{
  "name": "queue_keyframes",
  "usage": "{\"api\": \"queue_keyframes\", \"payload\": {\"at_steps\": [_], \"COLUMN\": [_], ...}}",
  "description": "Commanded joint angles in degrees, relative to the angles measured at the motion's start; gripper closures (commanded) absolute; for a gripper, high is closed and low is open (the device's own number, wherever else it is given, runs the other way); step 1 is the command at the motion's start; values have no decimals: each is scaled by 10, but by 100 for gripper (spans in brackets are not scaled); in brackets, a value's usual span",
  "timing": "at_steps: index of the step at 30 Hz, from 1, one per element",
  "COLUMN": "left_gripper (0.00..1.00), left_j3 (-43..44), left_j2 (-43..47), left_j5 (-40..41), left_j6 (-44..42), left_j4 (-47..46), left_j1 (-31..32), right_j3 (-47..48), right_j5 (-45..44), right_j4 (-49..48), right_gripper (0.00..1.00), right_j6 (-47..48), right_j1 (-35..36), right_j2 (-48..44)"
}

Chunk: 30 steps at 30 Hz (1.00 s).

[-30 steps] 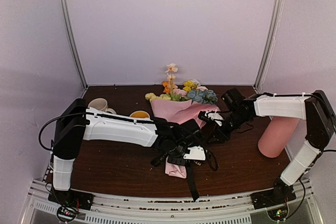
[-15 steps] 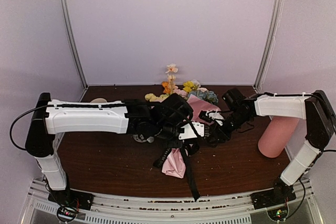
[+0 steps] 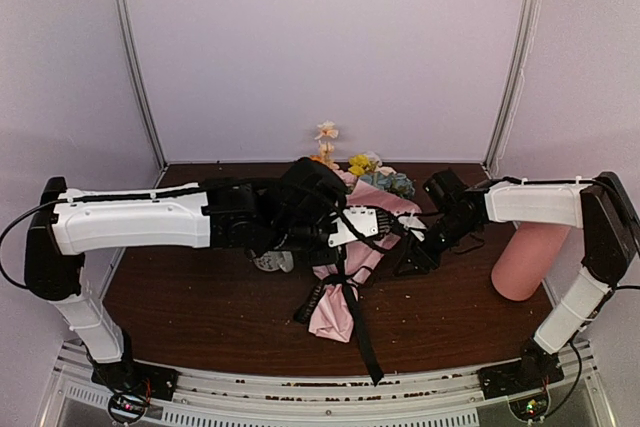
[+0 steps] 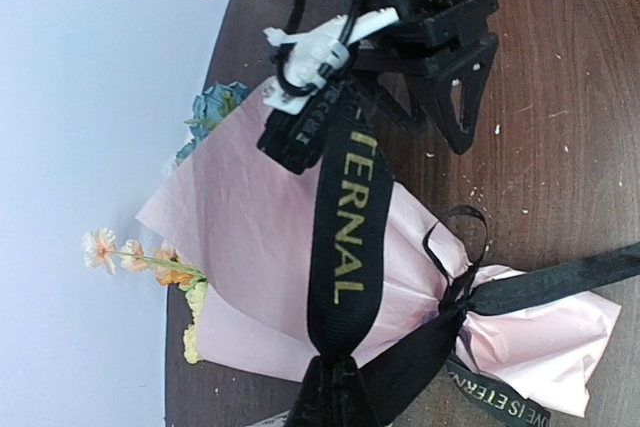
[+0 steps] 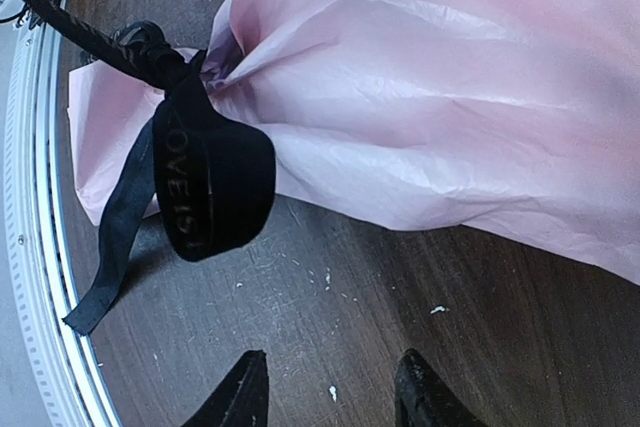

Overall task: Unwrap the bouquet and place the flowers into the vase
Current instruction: Untie the ribbon from the tied bouquet.

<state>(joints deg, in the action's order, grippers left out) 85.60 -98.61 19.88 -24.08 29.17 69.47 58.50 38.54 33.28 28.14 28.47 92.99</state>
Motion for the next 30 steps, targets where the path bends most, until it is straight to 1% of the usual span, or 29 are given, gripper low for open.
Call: {"api": "queue_keyframes", "payload": {"at_steps": [1,17,30], "left_gripper": [100,100,100], "left_j3": [18,33,66], "left_j2": [50,118,166], "left_j5": [20,52,56], "left_j6": [13,8,6], "left_j4": [-37,-47,-60], "left_j1": [-3,-3,-3], "right_j3": [-5,-6,-5], "right_j5": [9,12,10], "right_j4": [4,4,6], "right_gripper": [55,55,55], "right_j6": [5,6,9], "right_j1": [-3,-3,-3], "right_j2": [-15,-17,-14]}}
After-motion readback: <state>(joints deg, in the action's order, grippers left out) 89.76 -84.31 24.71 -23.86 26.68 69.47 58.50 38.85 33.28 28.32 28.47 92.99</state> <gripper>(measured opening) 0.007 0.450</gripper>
